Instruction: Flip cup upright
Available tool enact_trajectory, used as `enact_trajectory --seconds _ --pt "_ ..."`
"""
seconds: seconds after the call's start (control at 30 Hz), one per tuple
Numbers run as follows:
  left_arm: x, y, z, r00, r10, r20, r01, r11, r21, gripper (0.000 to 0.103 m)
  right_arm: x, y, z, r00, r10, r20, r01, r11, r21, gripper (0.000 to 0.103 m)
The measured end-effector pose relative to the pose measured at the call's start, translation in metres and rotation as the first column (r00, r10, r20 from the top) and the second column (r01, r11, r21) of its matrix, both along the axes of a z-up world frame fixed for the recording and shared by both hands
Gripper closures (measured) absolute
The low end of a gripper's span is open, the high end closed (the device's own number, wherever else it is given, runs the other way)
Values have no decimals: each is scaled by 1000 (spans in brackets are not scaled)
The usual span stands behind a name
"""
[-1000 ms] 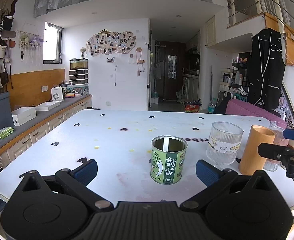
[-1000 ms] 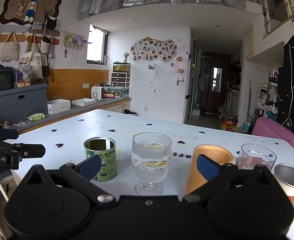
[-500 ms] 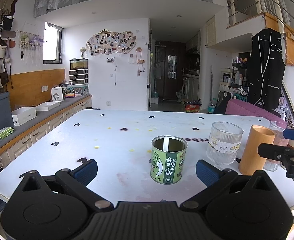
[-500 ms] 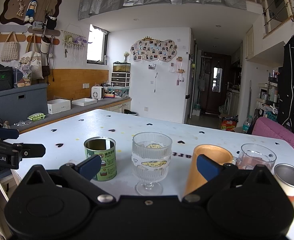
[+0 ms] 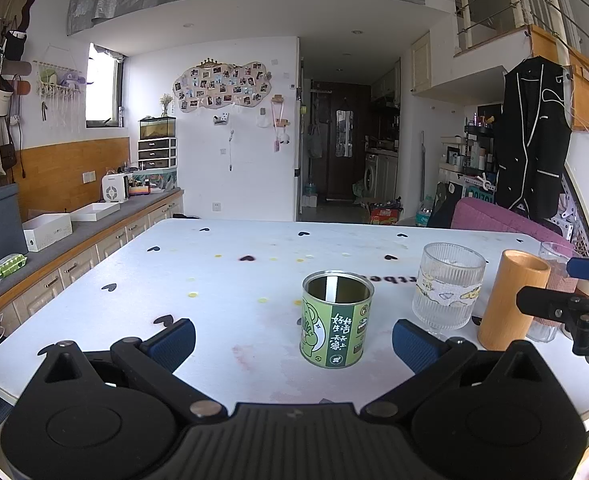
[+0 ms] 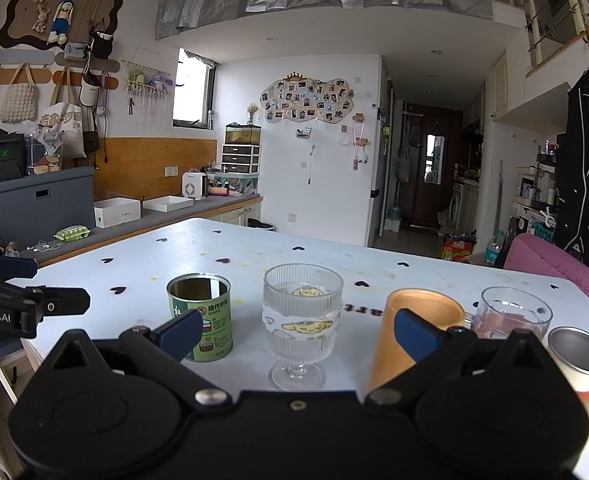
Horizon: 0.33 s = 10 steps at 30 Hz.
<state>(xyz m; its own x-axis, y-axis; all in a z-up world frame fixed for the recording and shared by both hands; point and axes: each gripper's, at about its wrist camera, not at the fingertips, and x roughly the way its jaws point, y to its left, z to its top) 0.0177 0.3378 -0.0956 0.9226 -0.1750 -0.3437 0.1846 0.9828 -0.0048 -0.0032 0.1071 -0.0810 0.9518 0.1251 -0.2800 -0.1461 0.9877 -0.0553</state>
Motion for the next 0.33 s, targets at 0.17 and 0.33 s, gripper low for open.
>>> enact_trajectory --seconds 0.17,0.33 --pt "0 0 0 1000 -1 0 1 1000 0 0 0 0 0 1000 0 1 0 1000 0 0" --pt "0 0 0 1000 3 0 -3 1000 0 0 1 0 0 1000 0 2 0 1000 -1 0"
